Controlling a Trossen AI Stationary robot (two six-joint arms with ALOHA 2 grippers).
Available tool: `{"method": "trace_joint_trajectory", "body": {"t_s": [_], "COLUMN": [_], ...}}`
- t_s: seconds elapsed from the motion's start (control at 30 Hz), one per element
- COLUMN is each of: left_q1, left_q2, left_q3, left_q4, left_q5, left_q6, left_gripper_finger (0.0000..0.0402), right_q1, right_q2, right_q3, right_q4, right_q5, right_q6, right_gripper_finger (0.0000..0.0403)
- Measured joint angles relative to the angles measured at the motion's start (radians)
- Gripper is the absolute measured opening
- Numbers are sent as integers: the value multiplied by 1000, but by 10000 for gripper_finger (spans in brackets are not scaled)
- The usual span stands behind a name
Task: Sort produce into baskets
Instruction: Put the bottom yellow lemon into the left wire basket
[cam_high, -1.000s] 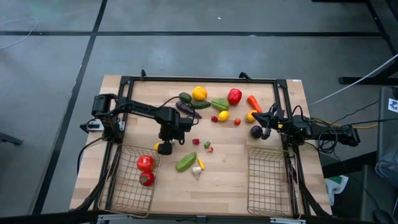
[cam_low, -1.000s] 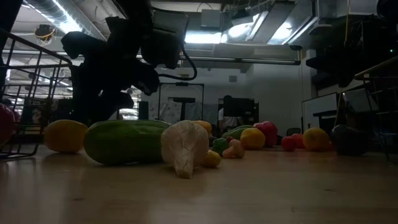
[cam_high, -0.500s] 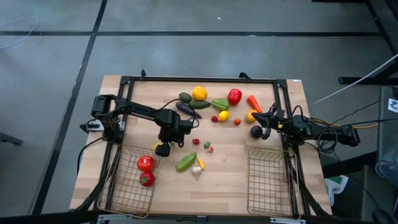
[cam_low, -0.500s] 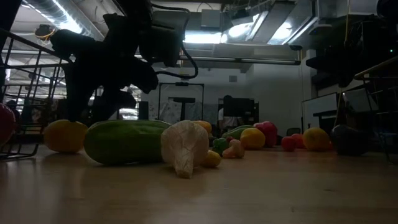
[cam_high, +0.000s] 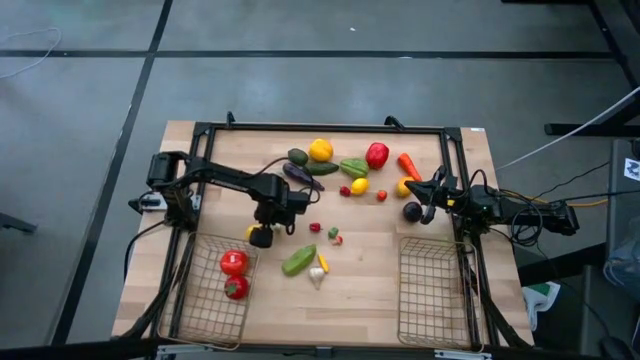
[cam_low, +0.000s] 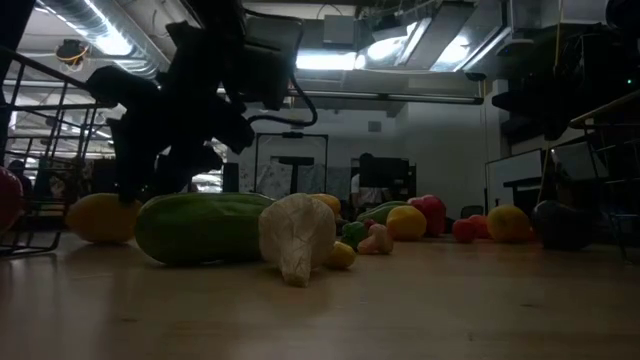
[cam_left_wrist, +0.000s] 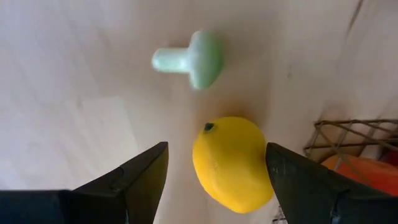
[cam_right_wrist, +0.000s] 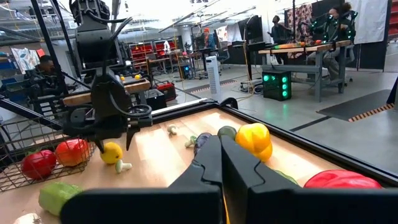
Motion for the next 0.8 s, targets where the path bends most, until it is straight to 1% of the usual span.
{"method": "trace_joint_trajectory", "body": {"t_s": [0.17,0.37,0.47,0.63,0.8], "left_q1": [45,90,94,88,66], "left_q2": [0,-5,-19,-24,-24], "left_q3": [0,0,5,37,38], "left_q4": [-24,-41,-50,-125,-174], "left_q5": [-17,-1,11,43,68], "left_q6": [12,9,-1,-46,-50], "left_gripper_finger": [265,265,265,265,265], "right_q1": [0,0,0,0,0], "right_q2": [0,0,0,0,0], "right_q3": [0,0,0,0,0], "right_q4": [0,0,0,0,0], "right_q5": [0,0,0,0,0], "right_q6": [0,0,0,0,0], "right_gripper_finger": [1,1,1,1,1]}}
